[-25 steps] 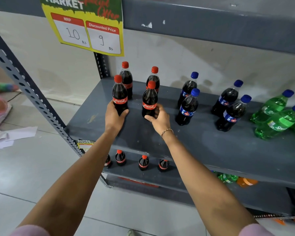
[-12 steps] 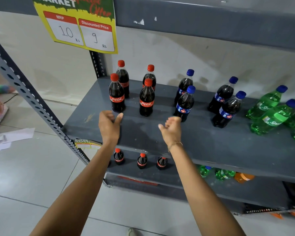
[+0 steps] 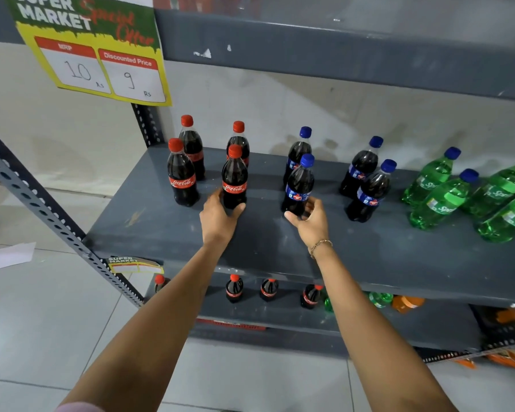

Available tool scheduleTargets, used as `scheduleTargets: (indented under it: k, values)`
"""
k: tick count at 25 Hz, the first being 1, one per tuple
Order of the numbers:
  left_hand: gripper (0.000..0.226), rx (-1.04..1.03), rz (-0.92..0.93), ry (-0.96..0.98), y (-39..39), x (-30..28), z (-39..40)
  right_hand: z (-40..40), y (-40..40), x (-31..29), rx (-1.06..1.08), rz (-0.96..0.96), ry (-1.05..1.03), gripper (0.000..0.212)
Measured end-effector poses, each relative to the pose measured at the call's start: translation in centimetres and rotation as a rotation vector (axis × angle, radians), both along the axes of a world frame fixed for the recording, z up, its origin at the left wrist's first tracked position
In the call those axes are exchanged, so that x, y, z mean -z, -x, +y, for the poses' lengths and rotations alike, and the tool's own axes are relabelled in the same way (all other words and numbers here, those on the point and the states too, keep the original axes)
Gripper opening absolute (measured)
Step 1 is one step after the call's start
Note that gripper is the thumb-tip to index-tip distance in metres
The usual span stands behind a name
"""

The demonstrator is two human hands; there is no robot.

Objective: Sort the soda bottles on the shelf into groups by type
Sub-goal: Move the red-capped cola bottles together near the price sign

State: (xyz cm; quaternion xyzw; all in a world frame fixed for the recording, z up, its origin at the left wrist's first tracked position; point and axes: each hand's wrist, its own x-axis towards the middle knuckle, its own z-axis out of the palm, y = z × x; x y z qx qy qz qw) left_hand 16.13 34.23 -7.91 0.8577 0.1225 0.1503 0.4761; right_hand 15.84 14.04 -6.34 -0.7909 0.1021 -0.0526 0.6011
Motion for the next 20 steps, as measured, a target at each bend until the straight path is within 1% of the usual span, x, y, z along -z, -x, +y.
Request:
scheduleTargets:
  k: [2, 5, 8, 9, 10, 12, 14, 15, 16, 17, 19, 20]
  values:
    - [0.053, -0.018, -0.029, -0.034, 0.1, 0.3, -0.1, 0.2, -0.3, 0.1, 0.037, -0.01, 0.022, 0.05]
    - [0.056, -0.007, -0.025, -0.047, 0.1, 0.3, -0.2, 0.4, -0.4, 0.2, 0.071, -0.038, 0.039, 0.048]
    - [0.069, -0.041, -0.003, 0.061, 0.6, 0.0, -0.3, 0.2, 0.0, 0.0, 0.014, -0.036, 0.019, 0.056]
    - [0.066, -0.089, -0.019, 0.116, 1.1, -0.1, -0.6, -0.3, 0.2, 0.1, 0.008, -0.024, 0.004, 0.06]
    - [0.056, -0.14, -0.051, 0.169, 1.7, -0.1, -1.2, -1.0, 0.6, 0.4, 0.039, -0.011, -0.004, 0.061]
    - [0.03, -0.172, -0.085, 0.232, 3.3, -0.1, -2.9, -3.3, 1.4, 1.0, 0.228, -0.016, -0.016, 0.051]
    - [0.02, -0.064, -0.059, 0.215, 4.1, -0.1, -5.6, -6.6, 2.1, 1.4, 0.466, -0.065, -0.03, 0.042]
    - [0.02, 0.008, -0.033, 0.212, 4.2, -0.2, -6.8, -8.2, 2.2, 1.5, 0.537, -0.085, -0.028, 0.041]
    - [0.028, 0.078, -0.009, 0.218, 4.0, -0.4, -8.1, -9.8, 2.2, 1.3, 0.557, -0.093, -0.026, 0.044]
    - [0.044, 0.136, 0.009, 0.217, 3.7, -0.7, -9.4, -11.3, 2.1, 1.1, 0.526, -0.09, -0.022, 0.05]
    - [0.072, 0.174, 0.044, 0.199, 2.5, -1.2, -11.6, -13.6, 1.5, 0.6, 0.361, -0.059, -0.016, 0.066]
    - [0.078, 0.159, 0.065, 0.192, 1.9, -1.2, -12.4, -14.3, 1.1, 0.4, 0.268, -0.037, -0.016, 0.072]
